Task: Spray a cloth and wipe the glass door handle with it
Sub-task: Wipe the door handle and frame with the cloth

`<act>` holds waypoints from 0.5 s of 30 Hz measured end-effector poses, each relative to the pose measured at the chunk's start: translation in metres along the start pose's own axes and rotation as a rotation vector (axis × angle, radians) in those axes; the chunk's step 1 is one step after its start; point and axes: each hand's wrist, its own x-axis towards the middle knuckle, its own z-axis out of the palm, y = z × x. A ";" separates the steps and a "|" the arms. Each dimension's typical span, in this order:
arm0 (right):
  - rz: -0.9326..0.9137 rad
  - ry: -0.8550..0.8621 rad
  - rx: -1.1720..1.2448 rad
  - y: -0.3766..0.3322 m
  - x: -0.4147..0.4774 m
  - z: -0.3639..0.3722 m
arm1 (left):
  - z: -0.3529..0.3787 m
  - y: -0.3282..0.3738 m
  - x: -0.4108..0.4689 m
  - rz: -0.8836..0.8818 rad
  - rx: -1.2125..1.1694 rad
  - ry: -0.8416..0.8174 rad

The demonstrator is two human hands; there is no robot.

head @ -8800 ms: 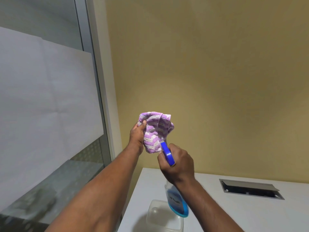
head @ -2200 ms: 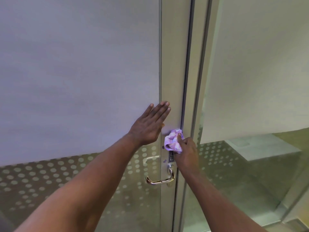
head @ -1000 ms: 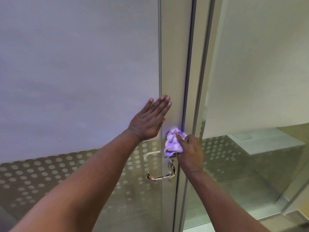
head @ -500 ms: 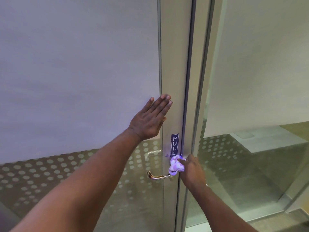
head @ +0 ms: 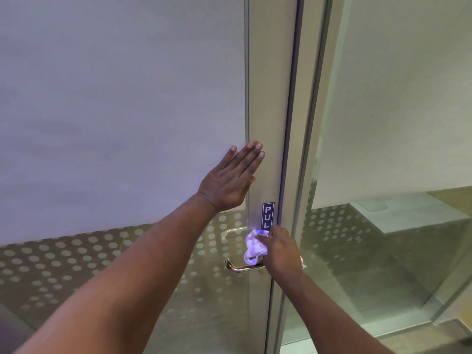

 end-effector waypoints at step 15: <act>0.021 0.480 0.139 0.007 0.029 -0.026 | -0.001 0.001 0.001 0.005 0.013 0.021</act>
